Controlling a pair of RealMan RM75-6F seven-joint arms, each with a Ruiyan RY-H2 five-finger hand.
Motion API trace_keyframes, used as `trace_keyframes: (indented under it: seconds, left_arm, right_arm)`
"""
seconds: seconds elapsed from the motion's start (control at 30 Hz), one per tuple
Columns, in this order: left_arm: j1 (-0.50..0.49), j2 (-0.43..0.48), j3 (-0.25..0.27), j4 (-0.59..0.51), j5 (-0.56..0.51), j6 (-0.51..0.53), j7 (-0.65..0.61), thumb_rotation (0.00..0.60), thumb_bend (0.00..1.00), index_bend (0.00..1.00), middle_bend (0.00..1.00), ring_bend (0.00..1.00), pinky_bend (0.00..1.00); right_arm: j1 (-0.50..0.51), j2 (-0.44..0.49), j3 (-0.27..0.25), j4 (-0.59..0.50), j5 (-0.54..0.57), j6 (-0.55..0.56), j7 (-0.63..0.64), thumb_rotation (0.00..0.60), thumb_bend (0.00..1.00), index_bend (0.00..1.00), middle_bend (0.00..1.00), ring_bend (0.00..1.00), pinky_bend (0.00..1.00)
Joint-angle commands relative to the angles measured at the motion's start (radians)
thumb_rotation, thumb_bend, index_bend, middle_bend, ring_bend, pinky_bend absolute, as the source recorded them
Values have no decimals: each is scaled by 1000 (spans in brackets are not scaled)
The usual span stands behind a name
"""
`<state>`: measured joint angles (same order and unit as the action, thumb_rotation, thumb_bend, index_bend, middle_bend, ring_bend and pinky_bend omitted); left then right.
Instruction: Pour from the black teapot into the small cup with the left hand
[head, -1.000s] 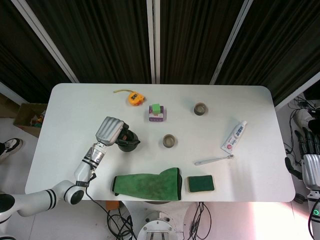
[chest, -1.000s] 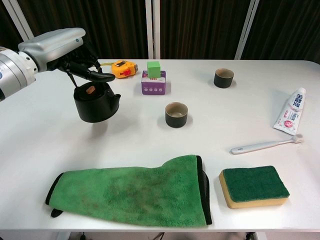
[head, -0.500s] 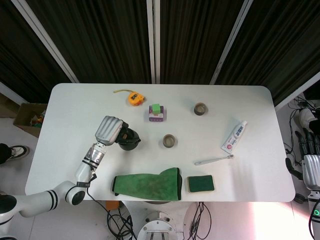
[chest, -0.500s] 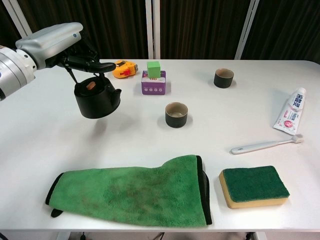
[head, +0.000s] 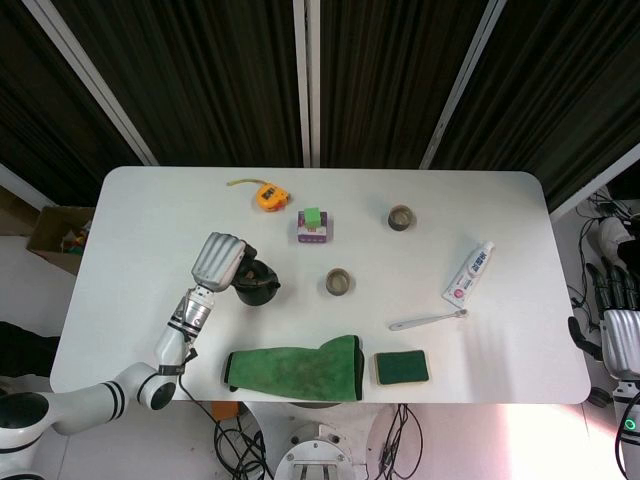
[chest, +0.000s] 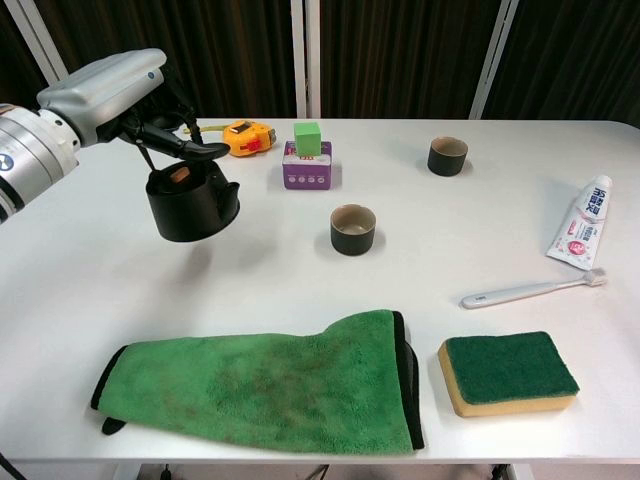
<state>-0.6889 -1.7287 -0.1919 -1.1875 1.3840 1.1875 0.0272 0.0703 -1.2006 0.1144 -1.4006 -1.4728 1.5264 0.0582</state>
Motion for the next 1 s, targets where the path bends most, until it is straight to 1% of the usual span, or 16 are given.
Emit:
trace_keyframes:
  seconds: [0.03, 0.2, 0.4, 0.7, 0.77, 0.9, 1.0]
  left_arm:
    - [1, -3, -2, 3, 1, 3, -3, 362, 155, 1000, 1000, 924, 753]
    - [3, -6, -2, 6, 6, 6, -14, 380, 158, 1000, 1000, 927, 755]
    - [4, -13, -3, 15, 11, 11, -21, 441, 171, 1000, 1000, 929, 757]
    - [5, -17, -7, 22, 16, 19, -27, 483, 208, 1000, 1000, 931, 758]
    - [4, -18, -8, 24, 17, 20, -23, 491, 210, 1000, 1000, 932, 758]
    - [-3, -32, -9, 39, 25, 27, 4, 535, 212, 1000, 1000, 932, 758]
    - [-11, -44, -13, 42, 25, 23, 17, 542, 212, 1000, 1000, 933, 758]
  right_arm:
    - [0, -1, 0, 2, -1, 0, 0, 600, 335, 0, 0, 0, 0]
    - [0, -3, -2, 5, 0, 0, 2, 600, 335, 0, 0, 0, 0]
    - [0, -3, -3, 6, -1, -1, 2, 600, 335, 0, 0, 0, 0]
    - [1, -4, -4, 6, 0, -6, 2, 600, 335, 0, 0, 0, 0]
    - [2, -4, -4, 6, 0, -7, 2, 600, 335, 0, 0, 0, 0]
    - [3, -3, -3, 7, 4, -10, 5, 600, 334, 0, 0, 0, 0]
    - [2, -3, -3, 7, 4, -10, 6, 600, 335, 0, 0, 0, 0]
